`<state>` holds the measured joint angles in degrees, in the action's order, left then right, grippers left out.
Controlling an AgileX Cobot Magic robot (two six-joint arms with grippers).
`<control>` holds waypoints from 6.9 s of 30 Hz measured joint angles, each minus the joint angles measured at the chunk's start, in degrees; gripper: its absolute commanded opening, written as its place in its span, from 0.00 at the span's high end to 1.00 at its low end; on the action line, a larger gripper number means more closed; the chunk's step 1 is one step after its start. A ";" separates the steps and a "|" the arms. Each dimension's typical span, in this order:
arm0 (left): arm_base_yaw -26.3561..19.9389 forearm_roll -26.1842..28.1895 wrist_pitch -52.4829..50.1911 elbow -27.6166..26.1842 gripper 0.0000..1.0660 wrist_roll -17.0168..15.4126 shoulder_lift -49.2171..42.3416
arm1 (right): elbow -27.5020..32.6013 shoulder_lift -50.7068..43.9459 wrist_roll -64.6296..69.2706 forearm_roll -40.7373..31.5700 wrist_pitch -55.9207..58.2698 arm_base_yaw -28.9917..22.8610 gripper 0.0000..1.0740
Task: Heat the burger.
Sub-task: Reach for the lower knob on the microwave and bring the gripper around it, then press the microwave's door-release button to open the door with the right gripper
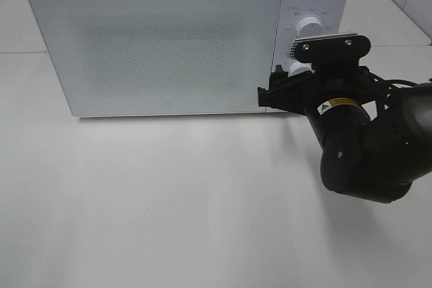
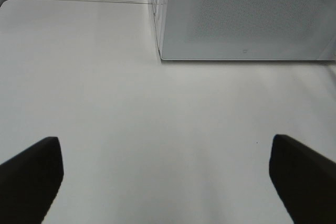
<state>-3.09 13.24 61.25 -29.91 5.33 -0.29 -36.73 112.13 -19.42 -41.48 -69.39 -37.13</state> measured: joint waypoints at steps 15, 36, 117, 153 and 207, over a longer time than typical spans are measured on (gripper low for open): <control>0.00 0.00 0.00 0.00 0.06 0.00 0.00 | -4.58 5.79 2.18 3.27 0.00 3.61 0.29; 0.00 0.06 0.00 0.00 0.06 0.00 0.00 | -6.02 6.53 2.64 5.79 1.95 4.70 0.50; 0.00 0.06 0.00 0.00 0.06 0.00 0.00 | -5.33 6.53 108.86 2.92 0.97 4.70 0.43; 0.00 0.06 0.00 0.00 0.06 0.00 0.00 | 11.69 -9.85 95.45 12.83 0.34 5.39 0.30; 0.00 0.06 0.00 0.00 0.06 0.00 0.00 | -11.57 -41.65 24.01 48.24 123.19 15.36 0.31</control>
<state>-3.09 13.29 61.25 -29.91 5.33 -0.29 -48.30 70.47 4.58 6.76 53.80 -21.77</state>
